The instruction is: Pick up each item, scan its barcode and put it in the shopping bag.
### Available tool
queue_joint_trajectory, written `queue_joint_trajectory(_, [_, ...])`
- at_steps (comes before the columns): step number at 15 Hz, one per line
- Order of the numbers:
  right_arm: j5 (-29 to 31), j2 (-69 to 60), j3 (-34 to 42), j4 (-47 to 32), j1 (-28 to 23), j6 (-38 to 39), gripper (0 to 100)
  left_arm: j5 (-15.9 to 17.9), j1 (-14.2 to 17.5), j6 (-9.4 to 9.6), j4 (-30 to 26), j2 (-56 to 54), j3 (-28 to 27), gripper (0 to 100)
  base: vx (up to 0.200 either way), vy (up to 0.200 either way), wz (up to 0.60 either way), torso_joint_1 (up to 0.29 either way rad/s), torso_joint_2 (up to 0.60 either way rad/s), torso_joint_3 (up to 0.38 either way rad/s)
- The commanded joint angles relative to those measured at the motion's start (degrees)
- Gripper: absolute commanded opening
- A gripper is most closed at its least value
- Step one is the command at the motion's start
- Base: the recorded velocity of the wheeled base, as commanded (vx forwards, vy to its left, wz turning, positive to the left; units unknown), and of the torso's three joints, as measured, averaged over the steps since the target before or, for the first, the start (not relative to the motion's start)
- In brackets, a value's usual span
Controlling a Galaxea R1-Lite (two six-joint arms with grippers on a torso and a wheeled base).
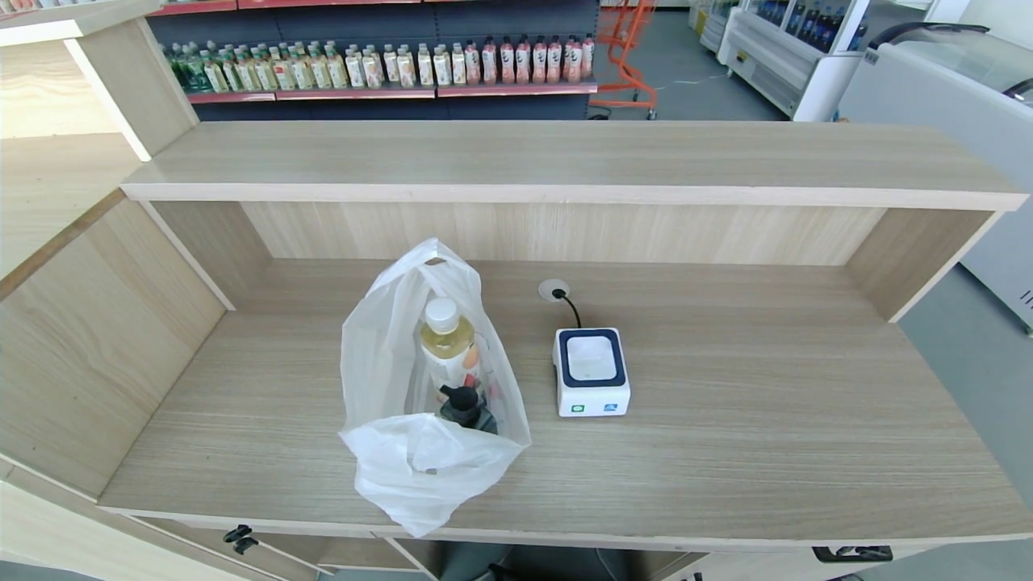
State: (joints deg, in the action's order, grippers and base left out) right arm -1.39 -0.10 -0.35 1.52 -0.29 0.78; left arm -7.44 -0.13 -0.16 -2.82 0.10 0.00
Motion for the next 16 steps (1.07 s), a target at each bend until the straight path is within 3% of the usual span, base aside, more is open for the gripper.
queue_joint_trajectory(1, [-0.02, 0.1, 0.0, -0.03, 0.03, 0.01, 0, 0.05, 0.05, 0.86, 0.0, 0.25, 0.0, 100, 0.2, 0.0, 0.0, -0.002, 0.0, 0.002])
queue_joint_trajectory(3, [-0.02, 0.1, 0.0, -0.03, 0.03, 0.01, 0, 0.05, 0.05, 0.77, 0.0, -0.01, 0.0, 100, 0.2, 0.0, 0.0, 0.0, 0.0, 0.0])
queue_joint_trajectory(16, [-0.02, 0.1, 0.0, -0.03, 0.03, -0.34, 0, -0.03, 0.05, 0.6, 0.0, -0.01, 0.0, 100, 0.0, 0.0, 0.0, 0.0, 0.0, 0.0])
